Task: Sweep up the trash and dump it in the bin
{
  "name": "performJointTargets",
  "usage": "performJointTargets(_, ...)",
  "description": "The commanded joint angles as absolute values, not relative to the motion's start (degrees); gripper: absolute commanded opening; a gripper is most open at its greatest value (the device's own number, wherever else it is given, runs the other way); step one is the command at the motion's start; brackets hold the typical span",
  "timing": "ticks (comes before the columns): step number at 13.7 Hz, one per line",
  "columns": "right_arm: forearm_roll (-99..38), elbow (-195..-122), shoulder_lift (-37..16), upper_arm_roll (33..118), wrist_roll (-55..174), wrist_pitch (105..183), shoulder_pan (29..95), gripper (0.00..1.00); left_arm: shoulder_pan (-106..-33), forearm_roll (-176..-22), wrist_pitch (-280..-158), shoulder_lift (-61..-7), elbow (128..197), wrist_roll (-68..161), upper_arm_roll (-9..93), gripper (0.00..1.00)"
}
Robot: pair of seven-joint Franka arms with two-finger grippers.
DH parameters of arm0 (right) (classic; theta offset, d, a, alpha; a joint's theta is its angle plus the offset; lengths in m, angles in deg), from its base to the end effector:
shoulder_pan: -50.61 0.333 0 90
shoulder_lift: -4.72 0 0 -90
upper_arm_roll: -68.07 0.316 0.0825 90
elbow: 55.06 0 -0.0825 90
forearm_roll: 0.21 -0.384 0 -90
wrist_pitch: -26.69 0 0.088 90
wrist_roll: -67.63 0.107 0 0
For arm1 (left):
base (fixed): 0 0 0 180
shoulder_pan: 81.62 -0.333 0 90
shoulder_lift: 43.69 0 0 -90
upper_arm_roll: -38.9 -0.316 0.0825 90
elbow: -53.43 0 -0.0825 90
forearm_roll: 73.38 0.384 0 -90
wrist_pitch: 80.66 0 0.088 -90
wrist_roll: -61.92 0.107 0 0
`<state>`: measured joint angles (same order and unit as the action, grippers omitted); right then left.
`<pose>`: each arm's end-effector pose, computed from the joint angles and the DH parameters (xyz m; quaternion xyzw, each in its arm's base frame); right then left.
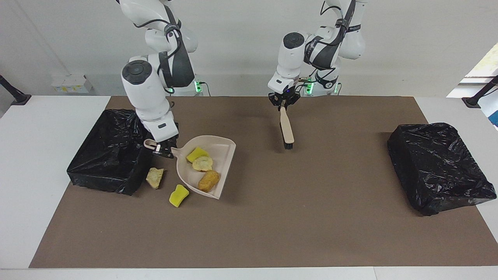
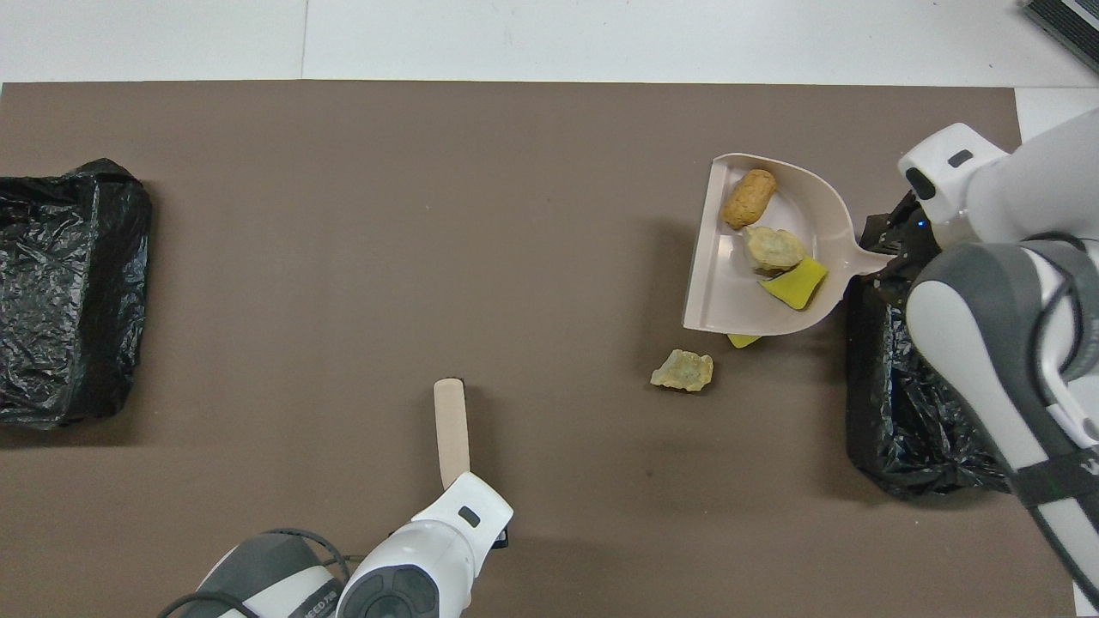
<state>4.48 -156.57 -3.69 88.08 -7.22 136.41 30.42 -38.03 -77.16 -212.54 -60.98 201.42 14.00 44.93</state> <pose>0.6033 -0.0171 0.4780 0.7878 0.6158 -0.0059 0.0125 0.2718 -0.3202 0.3655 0.9999 0.0092 -0.0004 0.0134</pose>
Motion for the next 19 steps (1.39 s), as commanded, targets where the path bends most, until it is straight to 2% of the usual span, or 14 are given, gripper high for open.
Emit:
performJointTargets(1, 2.69, -157.19, -2.04, 88.72, -16.01, 134.45, 23.04, 0.00, -35.83, -78.04, -217.06, -62.50, 204.78, 11.83, 44.09, 0.00)
performJointTargets(4, 2.69, -156.84, -1.87, 88.28, -23.14, 134.01, 16.44, 0.00, -34.60, -78.30, -218.03, -60.92, 205.48, 11.83, 44.09, 0.00)
performJointTargets(7, 3.65, -157.10, -0.55, 84.52, -30.09, 132.95, 13.35, 0.00, -34.95, -78.56, -218.30, -59.95, 205.40, 11.83, 44.00, 0.00)
performJointTargets(8, 4.09, -157.19, -0.29, 82.93, -31.41, 132.95, 13.25, 0.00, -35.04, -78.56, -218.04, -59.95, 205.40, 11.91, 43.91, 0.16)
performJointTargets(9, 5.23, -157.62, 0.32, 81.53, -32.99, 132.95, 13.25, 0.00, -35.21, -78.56, -218.12, -59.77, 205.31, 11.91, 43.83, 0.44)
performJointTargets(10, 7.93, -157.71, 0.50, 80.90, -33.18, 133.12, 13.17, 0.00, -35.48, -78.56, -217.95, -58.90, 204.61, 11.91, 43.74, 0.86)
performJointTargets(11, 11.79, -157.80, 0.51, 80.81, -32.58, 133.21, 13.17, 0.00, -36.00, -78.65, -217.25, -57.94, 203.13, 11.65, 43.65, 1.00)
performJointTargets(15, 25.77, -158.94, 1.12, 81.16, -26.69, 133.91, 13.43, 0.00, -42.05, -78.56, -211.46, -56.00, 196.01, 12.88, 43.65, 1.00)
performJointTargets(19, 35.80, -161.66, 2.52, 81.42, -22.92, 133.92, 17.29, 0.00, -48.47, -78.48, -203.99, -52.40, 186.87, 22.96, 43.56, 1.00)
